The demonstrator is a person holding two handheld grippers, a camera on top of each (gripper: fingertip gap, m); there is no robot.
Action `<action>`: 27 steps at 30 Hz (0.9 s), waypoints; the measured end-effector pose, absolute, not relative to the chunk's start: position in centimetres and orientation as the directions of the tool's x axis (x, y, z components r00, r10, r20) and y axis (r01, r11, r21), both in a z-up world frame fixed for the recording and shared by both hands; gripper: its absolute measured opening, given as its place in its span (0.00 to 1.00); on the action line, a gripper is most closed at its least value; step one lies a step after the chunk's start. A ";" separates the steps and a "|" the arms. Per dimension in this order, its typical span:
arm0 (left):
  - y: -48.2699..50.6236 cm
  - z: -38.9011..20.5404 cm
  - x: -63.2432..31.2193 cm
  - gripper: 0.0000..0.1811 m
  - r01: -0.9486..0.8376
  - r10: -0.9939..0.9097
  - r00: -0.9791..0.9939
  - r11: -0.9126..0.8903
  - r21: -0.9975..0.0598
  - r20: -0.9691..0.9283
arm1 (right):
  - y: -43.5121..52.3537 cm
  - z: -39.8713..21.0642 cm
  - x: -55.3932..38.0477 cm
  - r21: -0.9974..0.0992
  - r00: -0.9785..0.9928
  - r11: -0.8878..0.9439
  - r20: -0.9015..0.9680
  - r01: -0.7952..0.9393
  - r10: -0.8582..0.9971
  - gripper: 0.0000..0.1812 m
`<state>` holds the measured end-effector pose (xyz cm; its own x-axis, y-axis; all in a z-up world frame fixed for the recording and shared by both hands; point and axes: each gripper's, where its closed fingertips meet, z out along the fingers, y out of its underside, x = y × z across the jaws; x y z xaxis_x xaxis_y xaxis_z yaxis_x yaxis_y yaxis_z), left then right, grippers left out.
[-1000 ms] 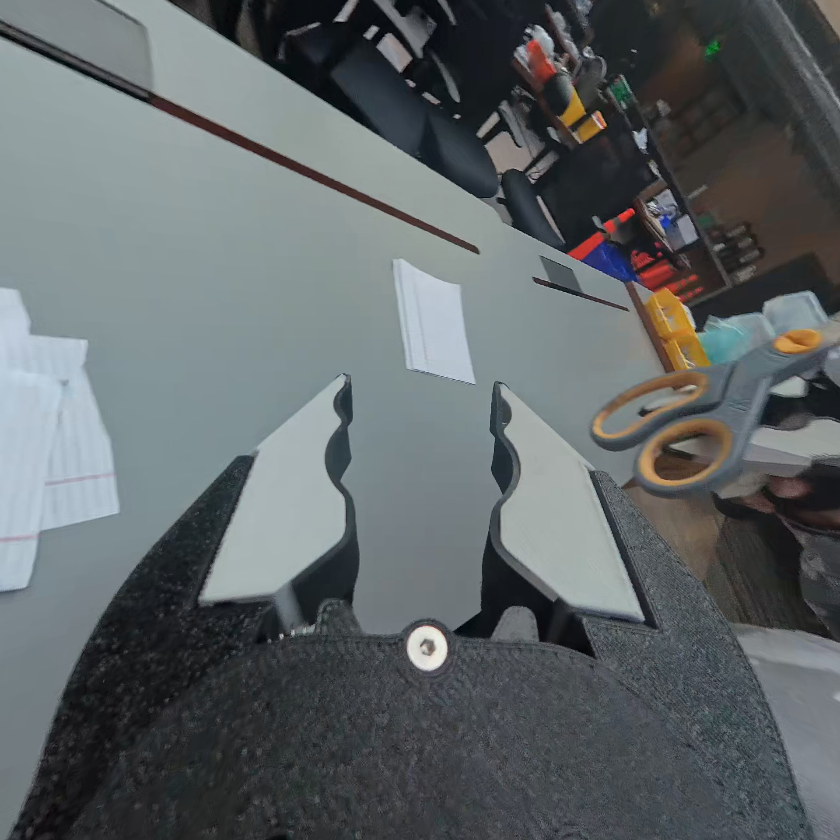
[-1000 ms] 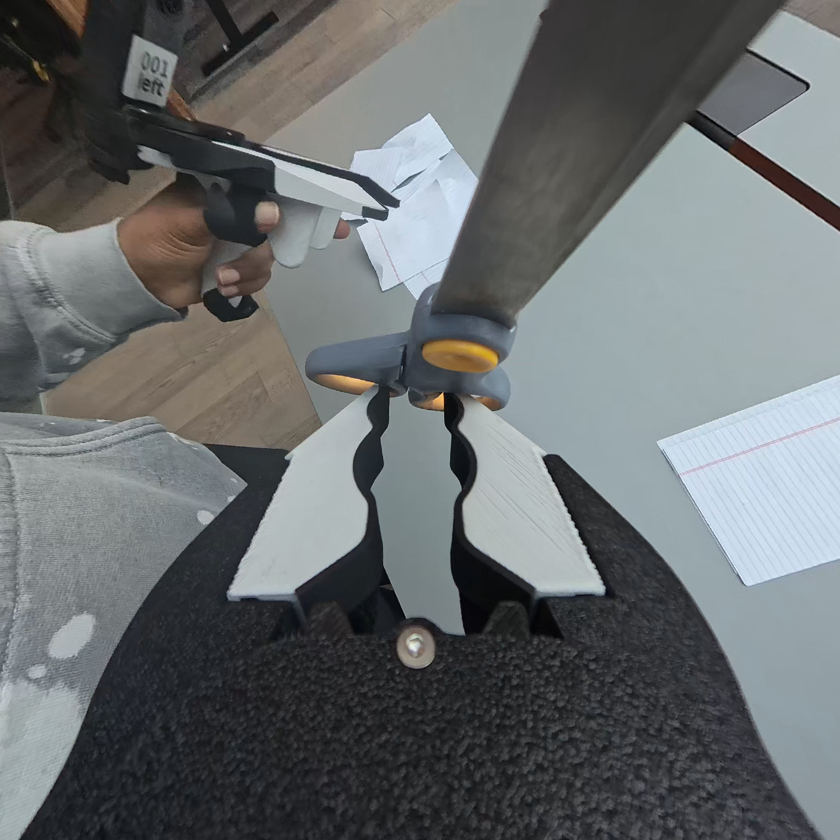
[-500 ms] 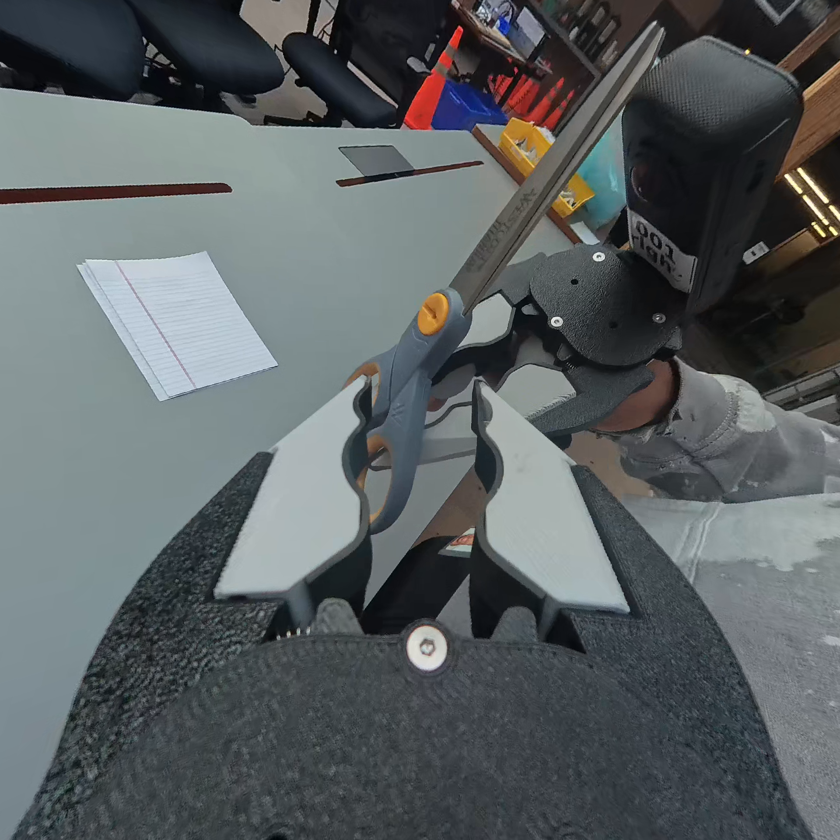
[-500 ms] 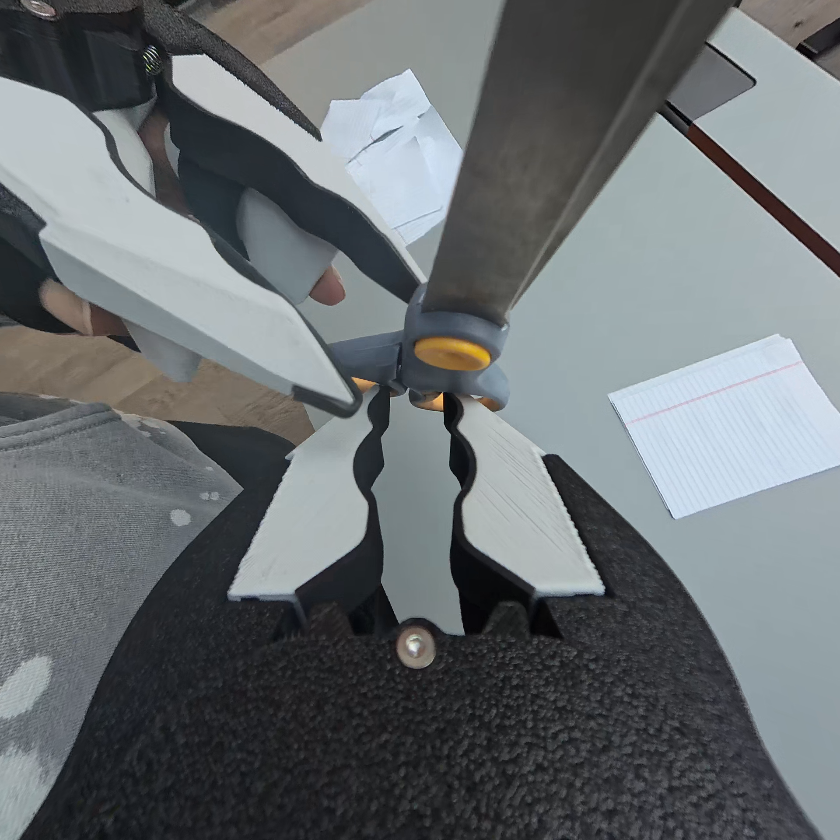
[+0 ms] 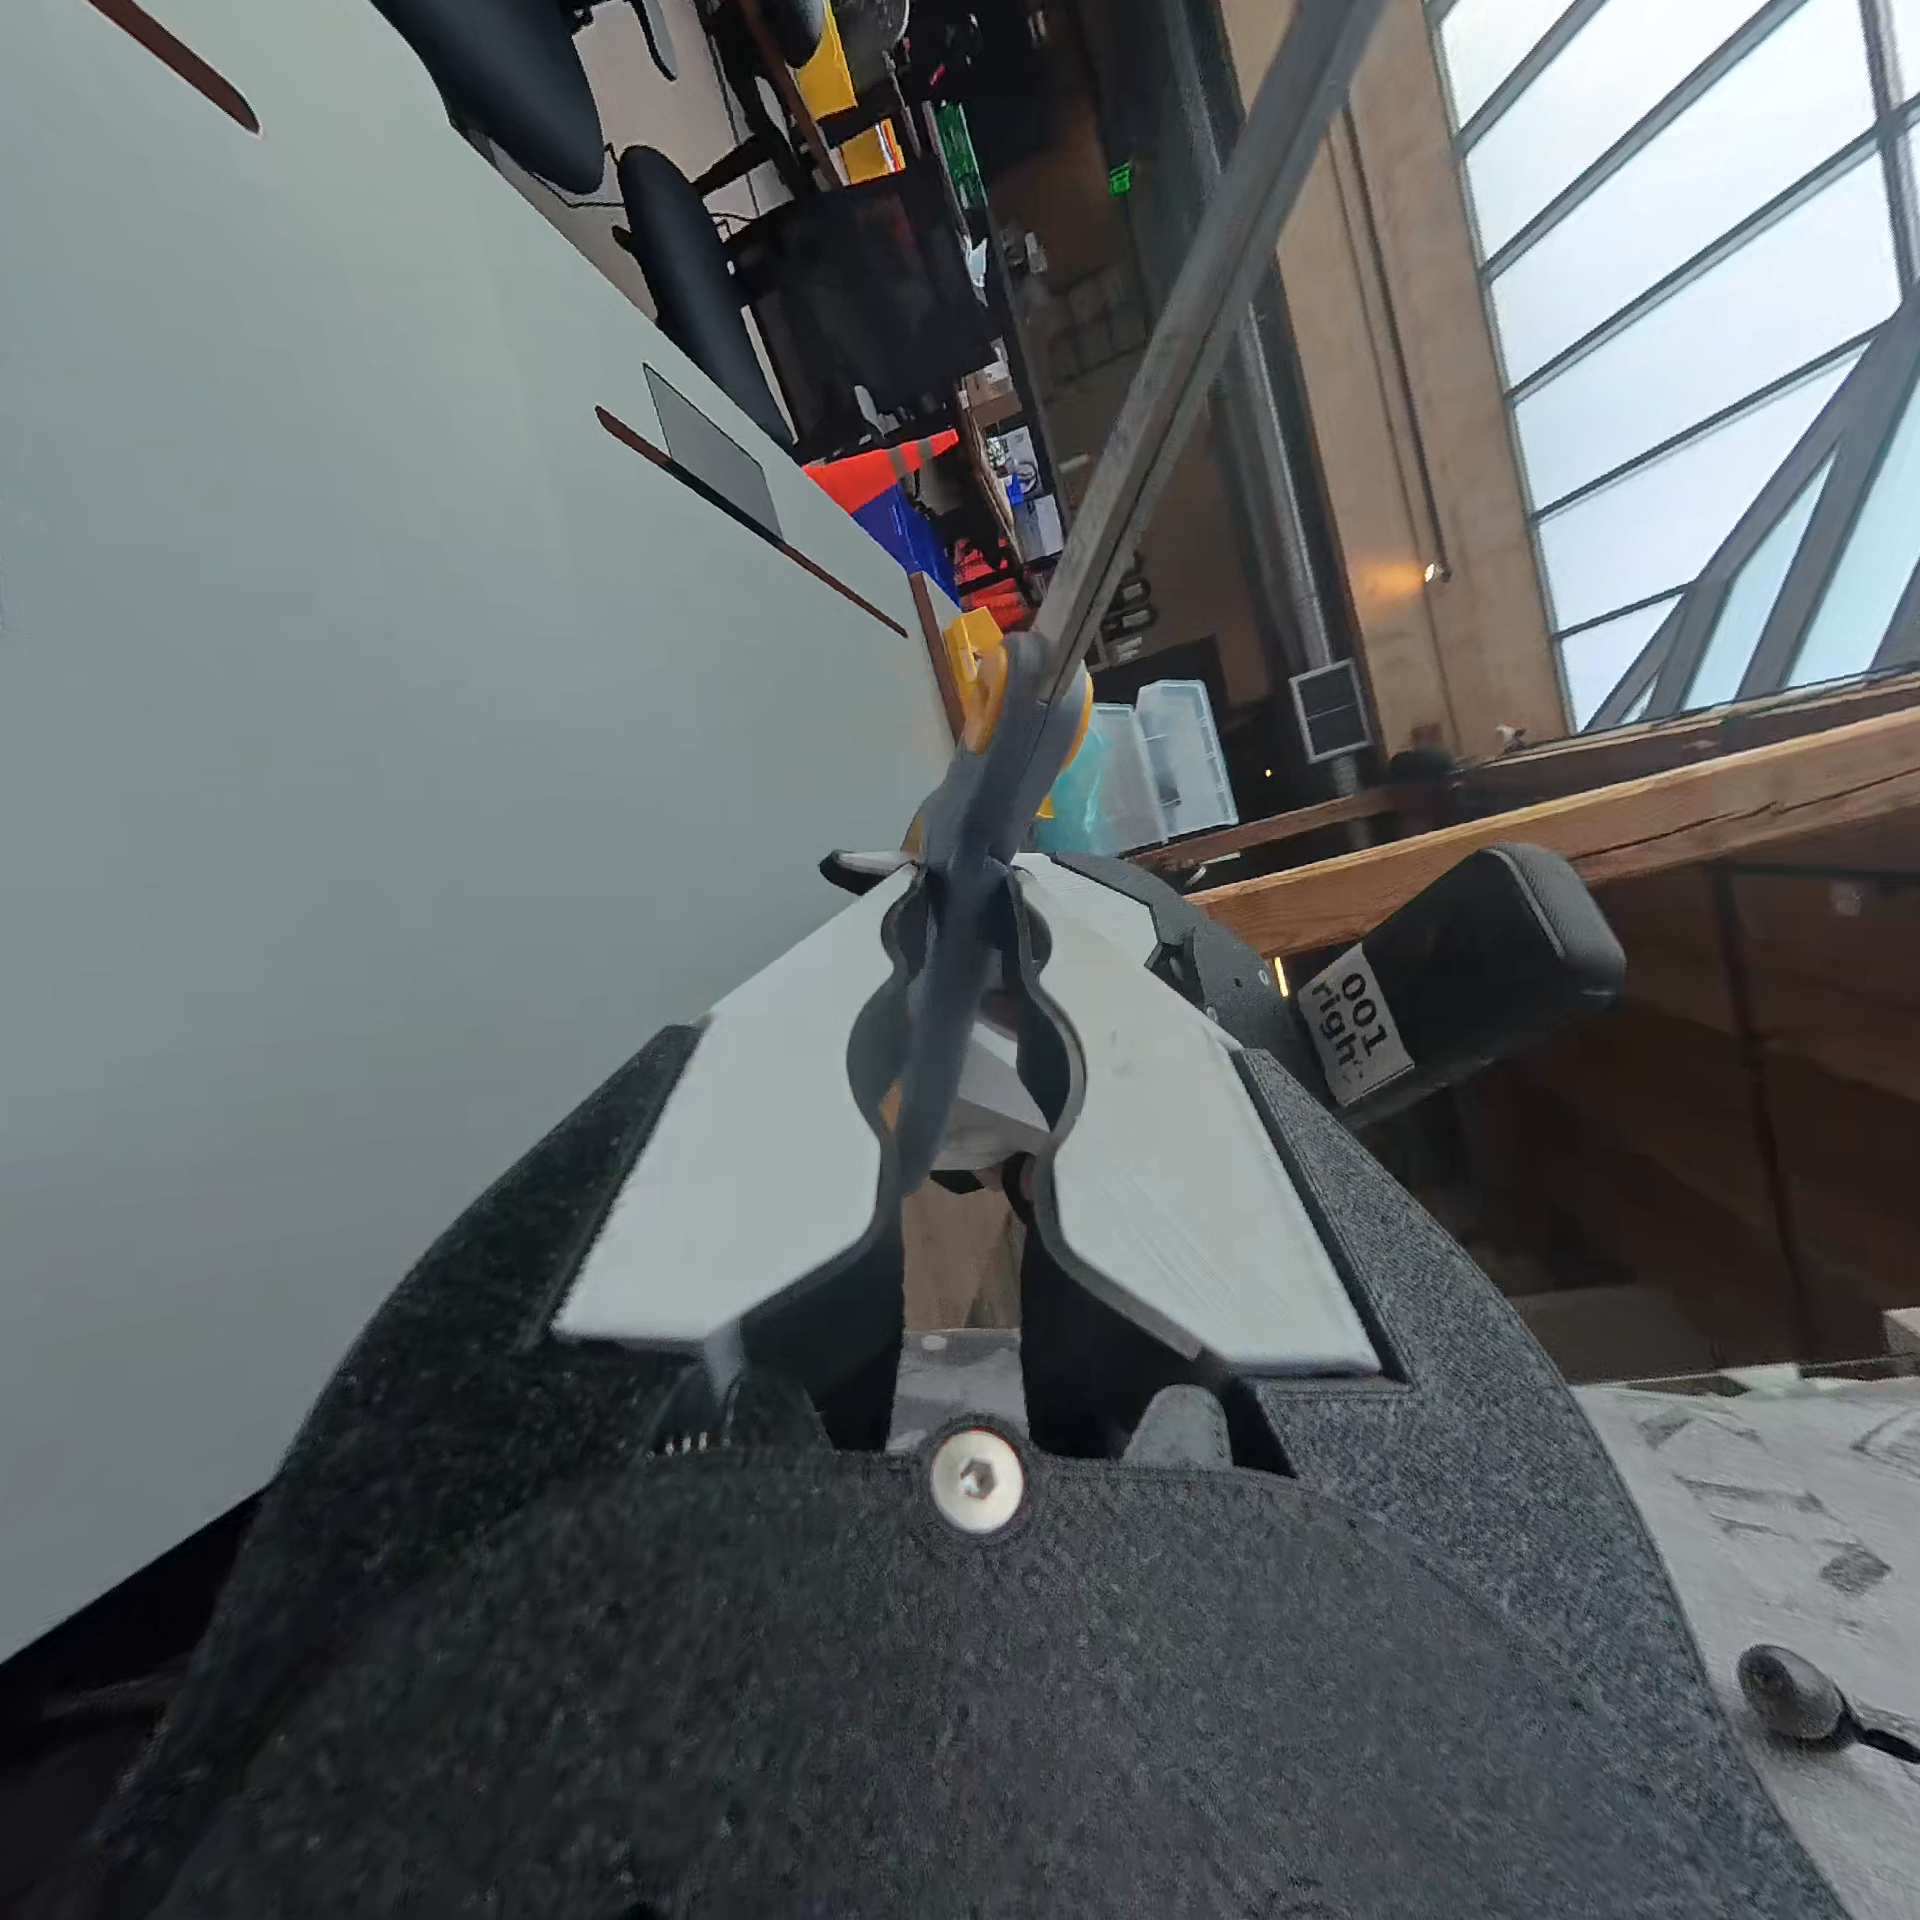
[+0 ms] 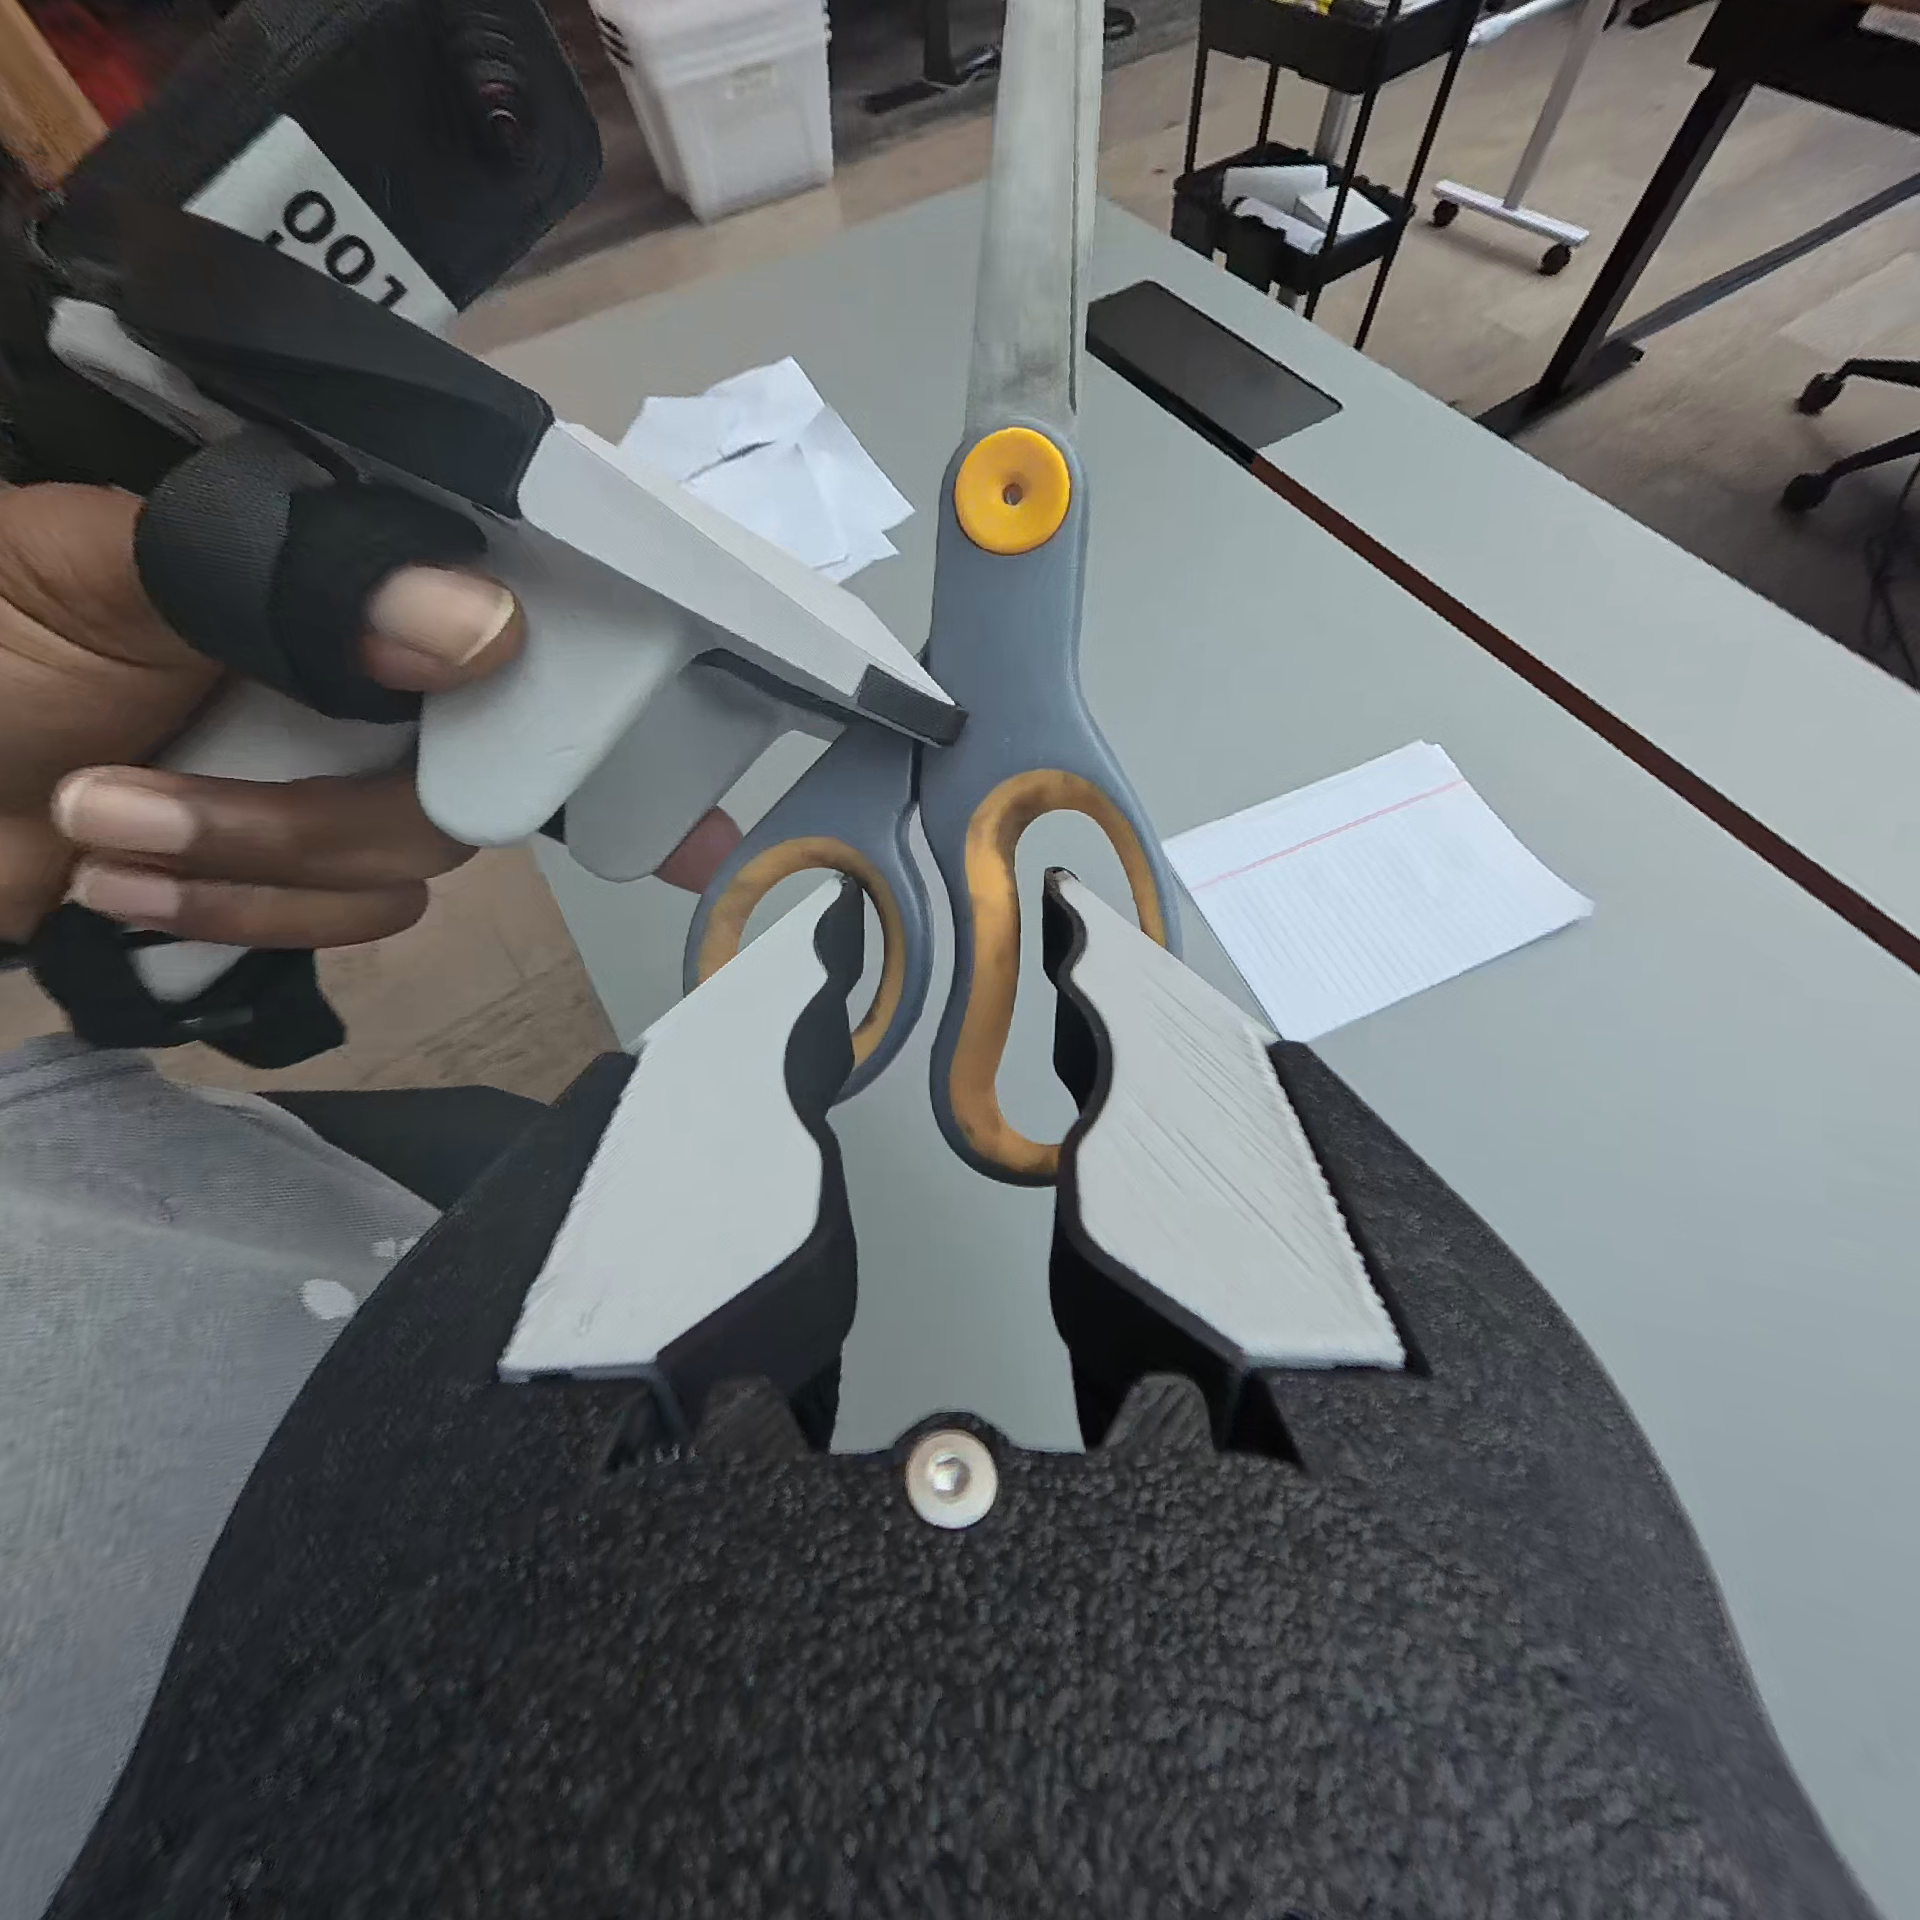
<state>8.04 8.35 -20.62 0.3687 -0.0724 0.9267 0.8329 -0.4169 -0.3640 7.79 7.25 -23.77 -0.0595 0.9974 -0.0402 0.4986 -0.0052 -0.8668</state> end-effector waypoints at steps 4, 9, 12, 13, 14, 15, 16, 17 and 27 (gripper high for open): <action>8.8 -20.7 10.1 0.07 0.883 -0.044 0.274 -0.385 -0.269 0.961 | 8.1 -25.2 8.9 -0.828 -0.011 0.078 0.087 0.555 0.996 0.21; 8.8 -19.9 12.2 0.08 0.869 -0.021 0.318 -0.395 -0.300 0.948 | 9.6 -25.3 9.0 -0.791 -0.009 0.210 0.251 0.575 0.968 0.26; 8.5 -19.5 11.7 0.08 0.903 -0.019 0.236 -0.365 -0.227 0.971 | 9.7 -24.5 8.1 -0.799 -0.018 0.321 0.363 0.508 0.931 0.25; 8.3 -19.5 11.6 0.09 0.903 -0.018 0.240 -0.362 -0.230 0.971 | 9.4 -24.6 7.9 -0.803 -0.040 0.331 0.360 0.496 0.932 0.18; 8.1 -19.6 11.6 0.08 0.897 -0.017 0.261 -0.365 -0.249 0.965 | 9.1 -24.7 7.9 -0.815 -0.052 0.321 0.339 0.483 0.939 0.15; 8.0 -19.7 11.5 0.09 0.885 -0.017 0.295 -0.373 -0.280 0.955 | 8.8 -24.7 7.9 -0.832 -0.058 0.297 0.306 0.468 0.950 0.13; 7.9 -19.7 11.5 0.10 0.867 -0.023 0.336 -0.384 -0.318 0.942 | 8.4 -24.8 7.9 -0.852 -0.072 0.256 0.252 0.456 0.965 0.13; 7.9 -19.5 11.6 0.11 0.848 -0.044 0.366 -0.395 -0.353 0.930 | 8.1 -24.7 8.0 -0.876 -0.080 0.207 0.192 0.435 0.978 0.13; 11.3 -24.3 1.4 0.26 0.532 -0.014 0.801 -0.440 -0.723 0.598 | 13.0 -23.8 11.2 -0.924 0.000 -0.110 -0.118 0.366 0.993 0.12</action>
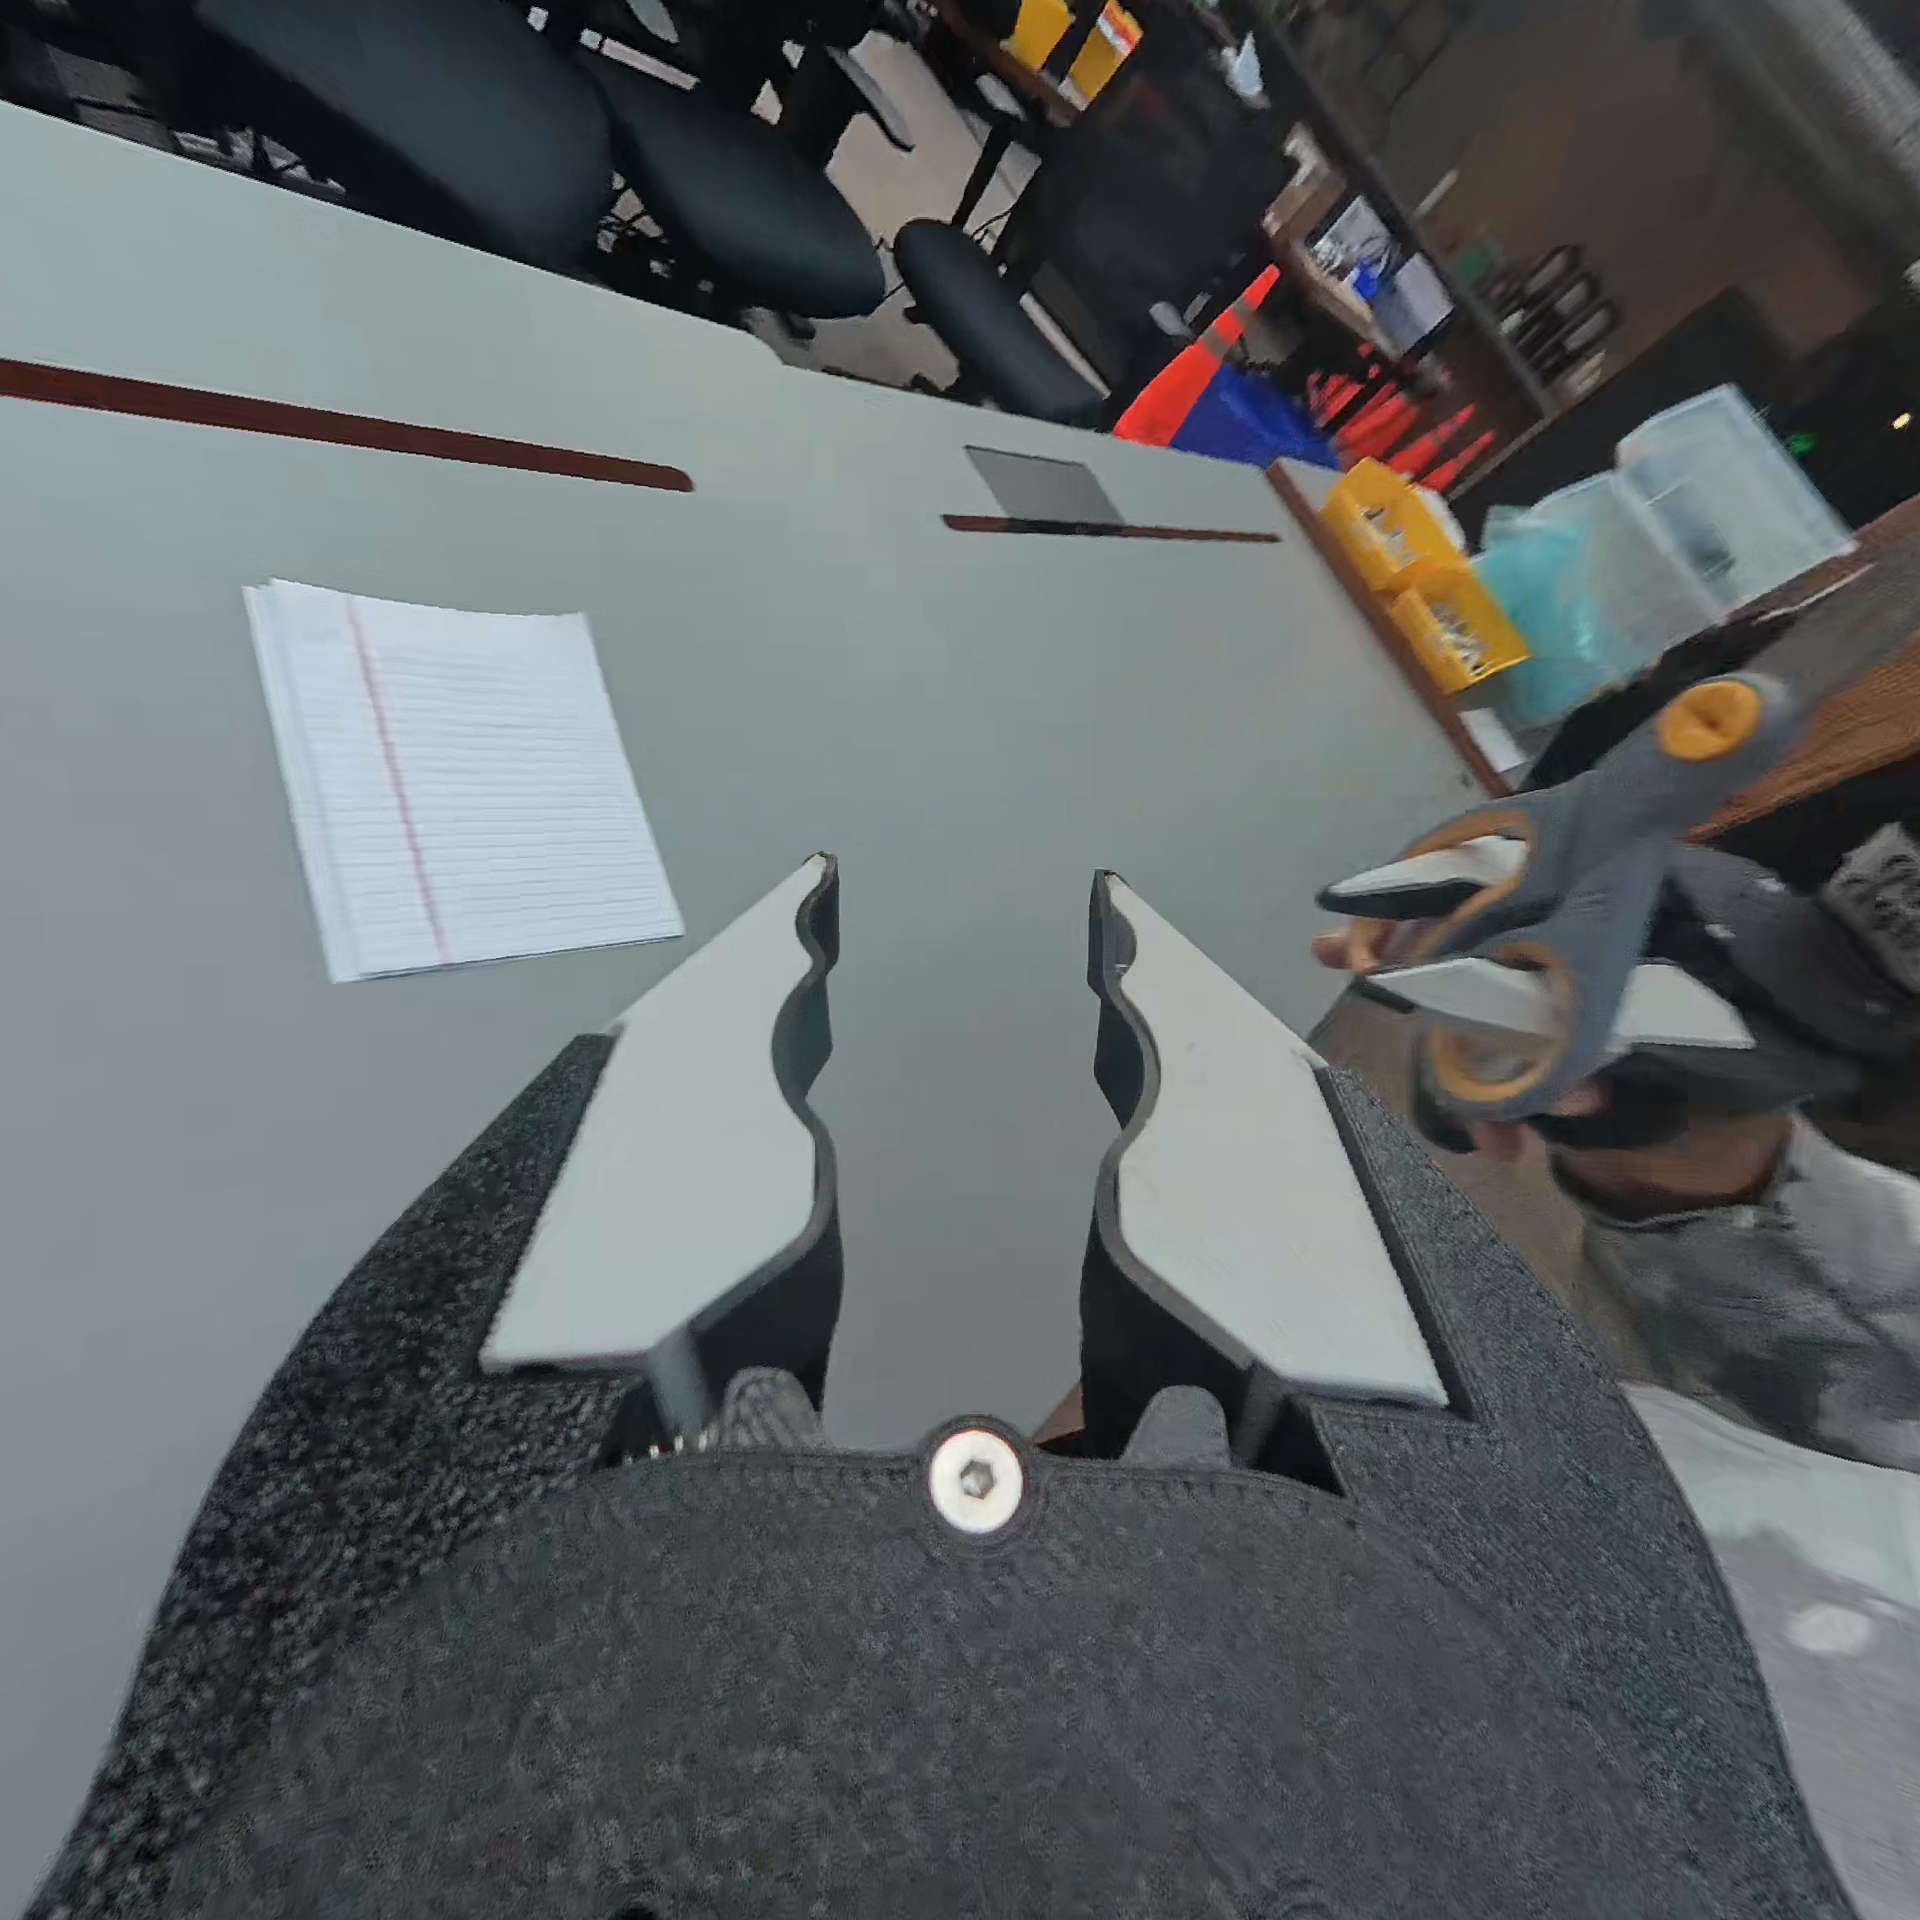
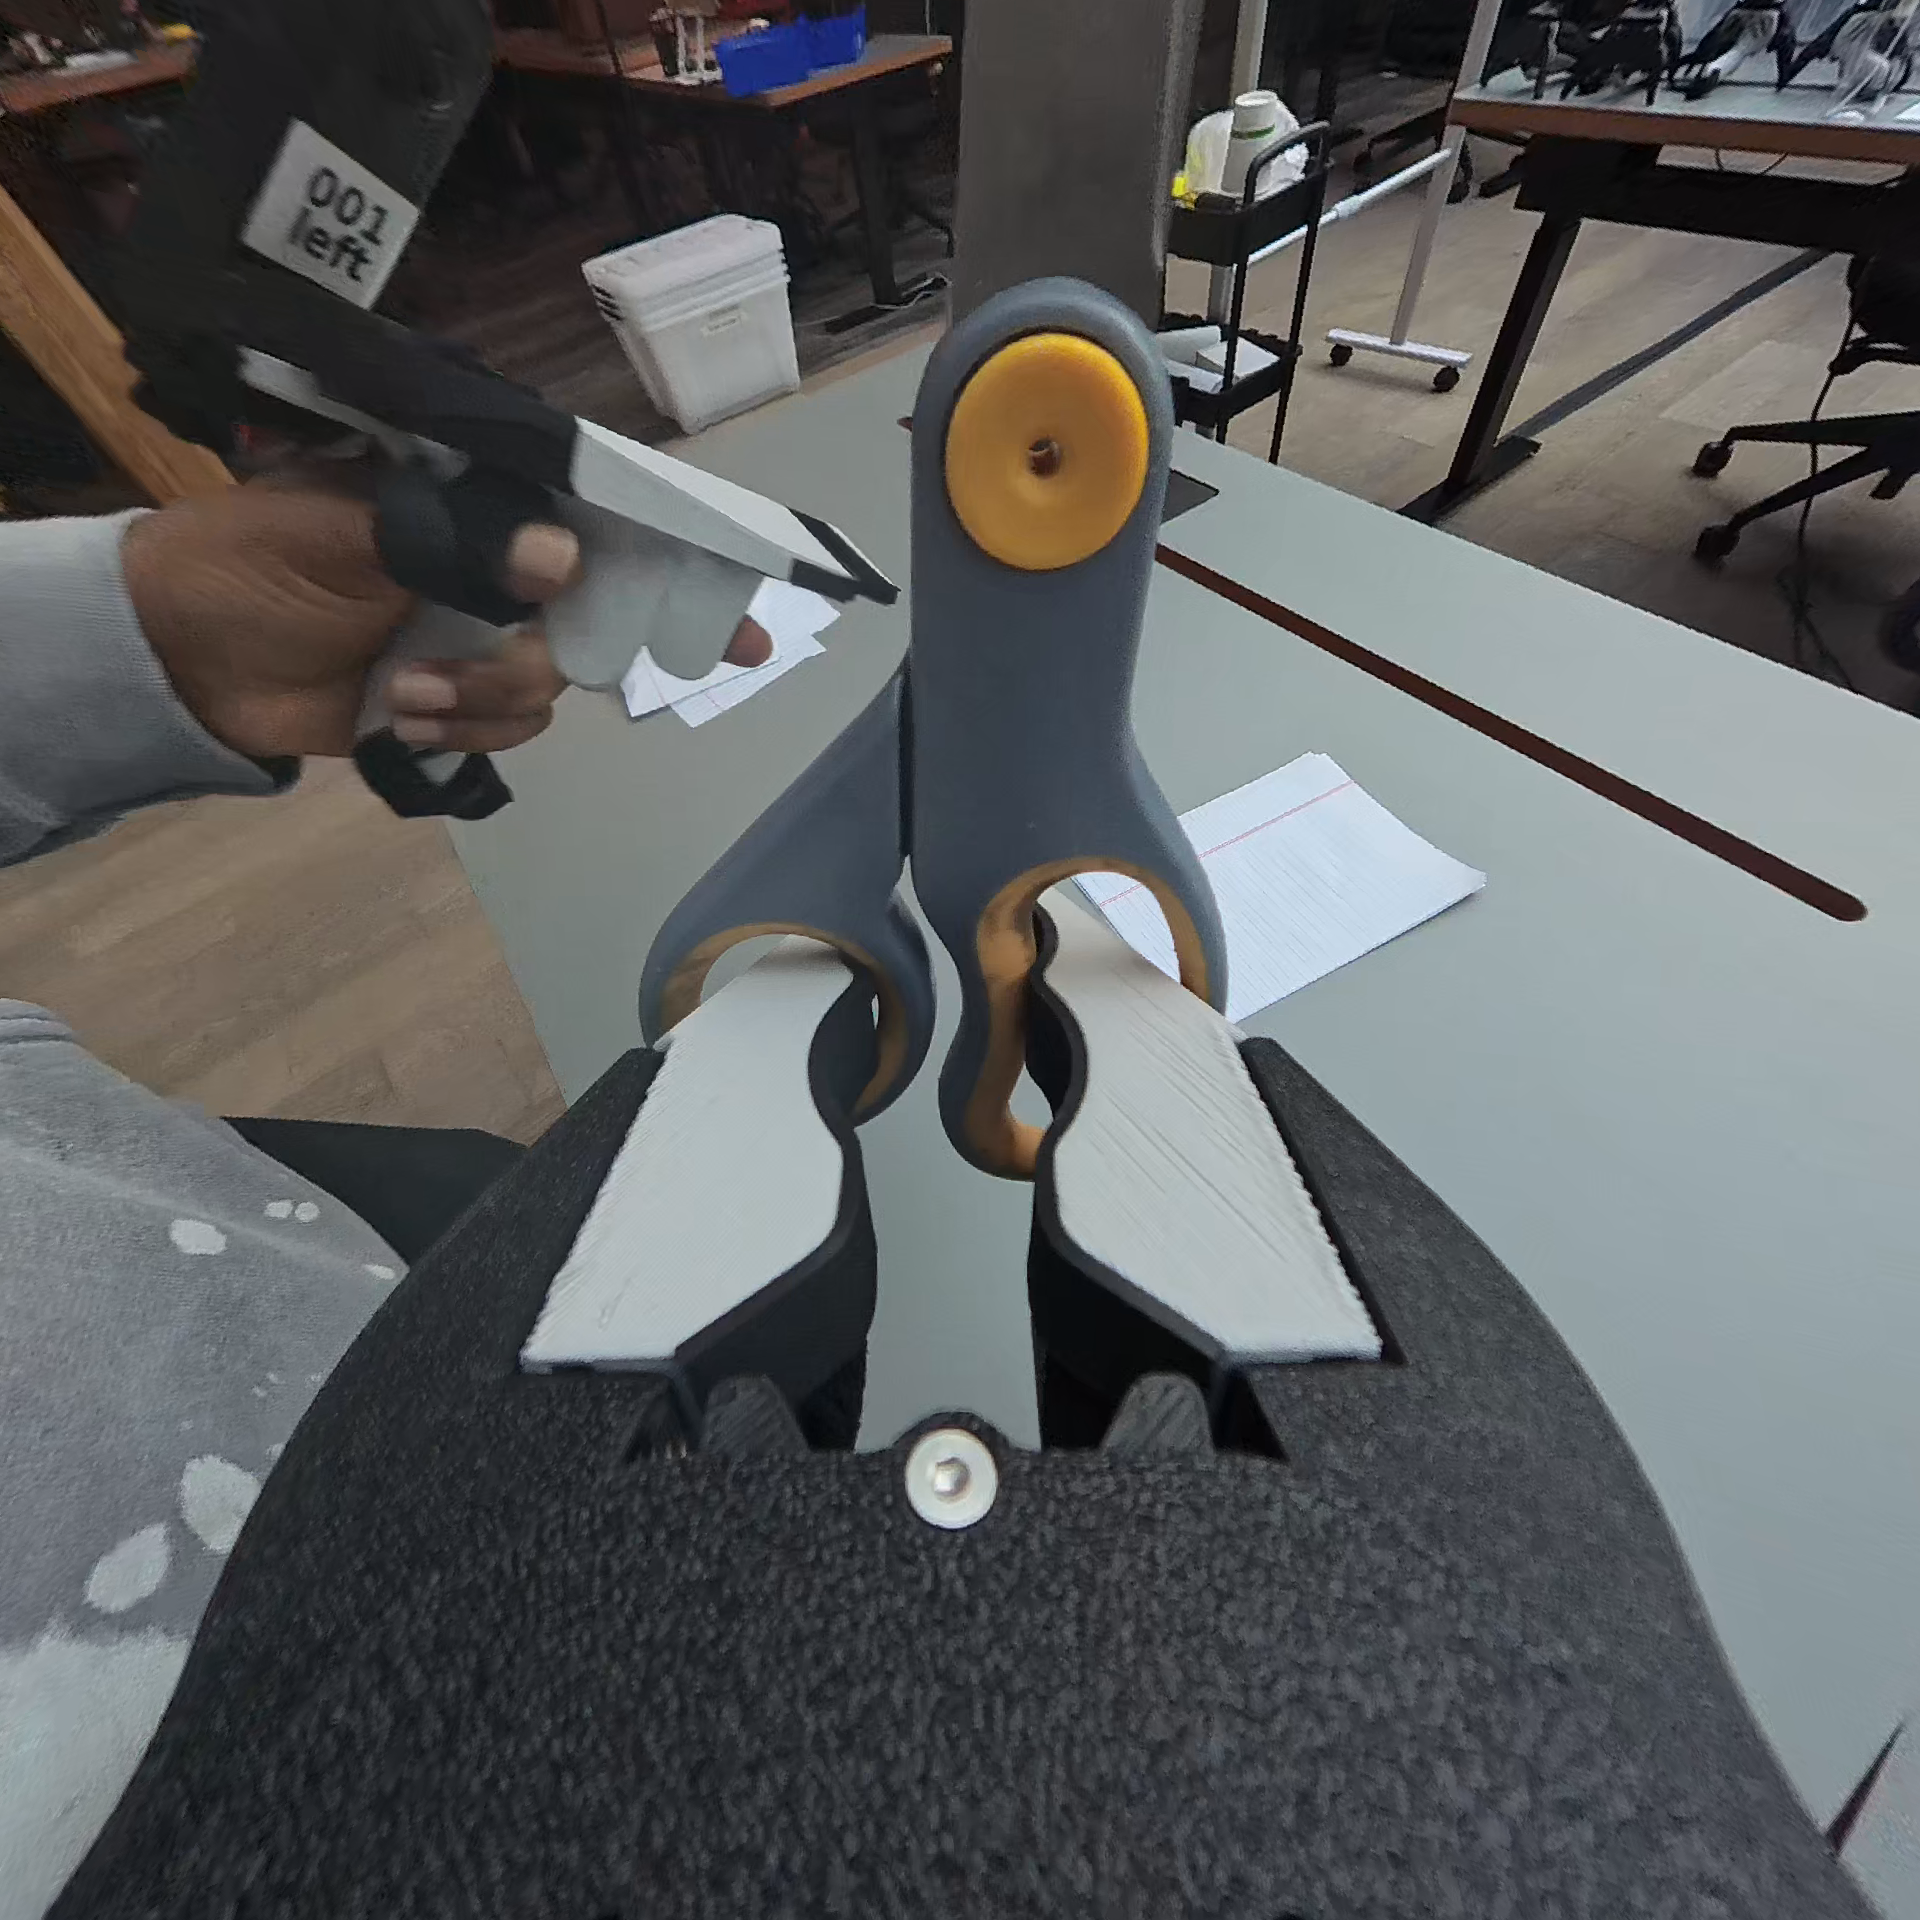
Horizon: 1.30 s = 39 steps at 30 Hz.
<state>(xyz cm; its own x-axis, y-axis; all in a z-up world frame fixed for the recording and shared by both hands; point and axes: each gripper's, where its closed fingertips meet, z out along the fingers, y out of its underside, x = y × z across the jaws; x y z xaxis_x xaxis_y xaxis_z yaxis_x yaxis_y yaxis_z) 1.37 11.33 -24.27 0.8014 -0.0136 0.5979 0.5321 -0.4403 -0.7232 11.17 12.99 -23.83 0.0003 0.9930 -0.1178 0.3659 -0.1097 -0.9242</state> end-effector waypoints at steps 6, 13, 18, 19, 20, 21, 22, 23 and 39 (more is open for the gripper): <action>17.9 -32.1 -6.5 0.29 0.365 -0.001 0.890 -0.597 -0.714 0.455 | 15.9 -21.7 10.4 -0.940 0.114 -0.174 -0.147 0.293 0.983 0.12; 24.2 -41.1 -10.7 0.31 0.190 -0.057 0.948 -0.692 -0.696 0.315 | 18.4 -22.3 7.7 -0.926 0.271 -0.306 -0.242 0.223 0.932 0.12; 25.2 -46.9 -9.1 0.30 -0.025 -0.233 0.945 -0.751 -0.659 0.230 | 17.2 -24.6 8.8 -0.897 0.447 -0.388 -0.264 0.212 0.855 0.12; 24.8 -48.3 -8.9 0.28 -0.071 -0.253 0.945 -0.775 -0.628 0.206 | 16.7 -25.0 9.2 -0.889 0.485 -0.408 -0.268 0.208 0.832 0.12; 24.6 -49.3 -8.6 0.25 -0.107 -0.269 0.947 -0.781 -0.615 0.176 | 16.1 -25.3 9.8 -0.883 0.524 -0.422 -0.266 0.204 0.809 0.12; 24.5 -49.6 -8.2 0.19 -0.142 -0.294 0.945 -0.764 -0.629 0.144 | 15.3 -25.4 10.2 -0.879 0.555 -0.433 -0.263 0.198 0.789 0.12; 24.3 -49.6 -7.7 0.20 -0.171 -0.314 0.943 -0.748 -0.641 0.114 | 14.4 -25.5 10.6 -0.876 0.578 -0.443 -0.263 0.193 0.772 0.12; 24.2 -49.8 -7.2 0.19 -0.190 -0.319 0.944 -0.742 -0.643 0.090 | 13.5 -25.3 10.8 -0.875 0.598 -0.445 -0.257 0.190 0.759 0.12; -3.6 -33.7 -6.9 0.21 0.197 -0.375 0.801 -0.570 -0.797 0.466 | -12.4 -25.0 2.8 -0.903 0.577 -0.423 -0.304 0.080 0.758 0.12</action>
